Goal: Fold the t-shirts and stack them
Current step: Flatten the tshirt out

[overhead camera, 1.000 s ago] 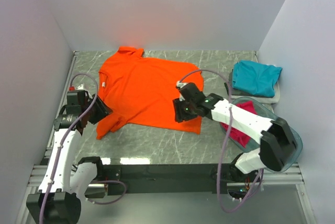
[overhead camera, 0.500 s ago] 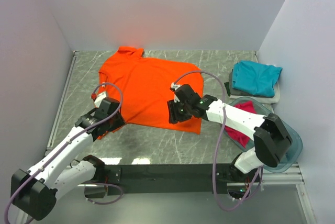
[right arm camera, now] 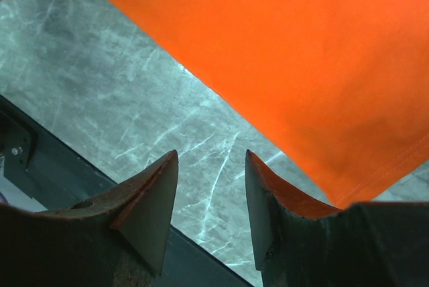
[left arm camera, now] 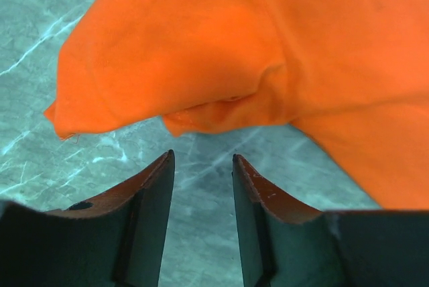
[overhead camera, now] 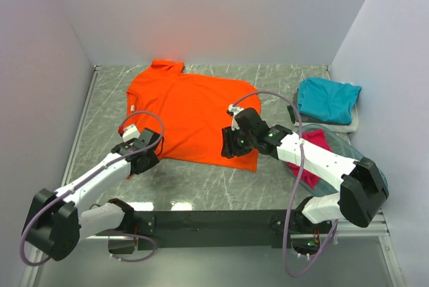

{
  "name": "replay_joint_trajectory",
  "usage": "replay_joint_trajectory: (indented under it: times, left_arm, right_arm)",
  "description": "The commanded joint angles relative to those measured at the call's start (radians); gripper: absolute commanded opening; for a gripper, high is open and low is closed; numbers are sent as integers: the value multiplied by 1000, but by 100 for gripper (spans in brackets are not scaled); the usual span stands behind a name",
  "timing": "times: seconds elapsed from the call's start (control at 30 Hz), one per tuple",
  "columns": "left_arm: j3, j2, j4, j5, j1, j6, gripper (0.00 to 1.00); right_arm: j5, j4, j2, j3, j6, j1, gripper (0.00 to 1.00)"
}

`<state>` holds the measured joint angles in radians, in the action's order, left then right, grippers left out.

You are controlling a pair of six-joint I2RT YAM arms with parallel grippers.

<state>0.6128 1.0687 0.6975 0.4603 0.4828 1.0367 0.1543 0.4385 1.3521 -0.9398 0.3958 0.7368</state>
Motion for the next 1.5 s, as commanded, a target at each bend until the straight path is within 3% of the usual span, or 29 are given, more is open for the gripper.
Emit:
replay_joint_trajectory:
  times: [0.0,0.87,1.17,1.27,1.3,1.47]
  left_arm:
    - [12,52,-27,28,7,25,46]
    - [-96,106,-147,104,7,140,39]
    - [-101,108,-165,90,7,125,27]
    - [-102,108,-171,83,7,117,14]
    - [-104,108,-174,81,7,114,1]
    - [-131,82,-207,32,23,109,0]
  right_arm:
    - [24,-35,-54,10,-9,-5,52]
    - [39,-40,-84,81,-34,-40,52]
    - [45,-47,-87,90,-29,-47,52]
    - [37,-47,-94,96,-26,-47,52]
    - [31,-49,-97,102,-26,-47,52]
    - [31,-52,-107,116,-23,-54,52]
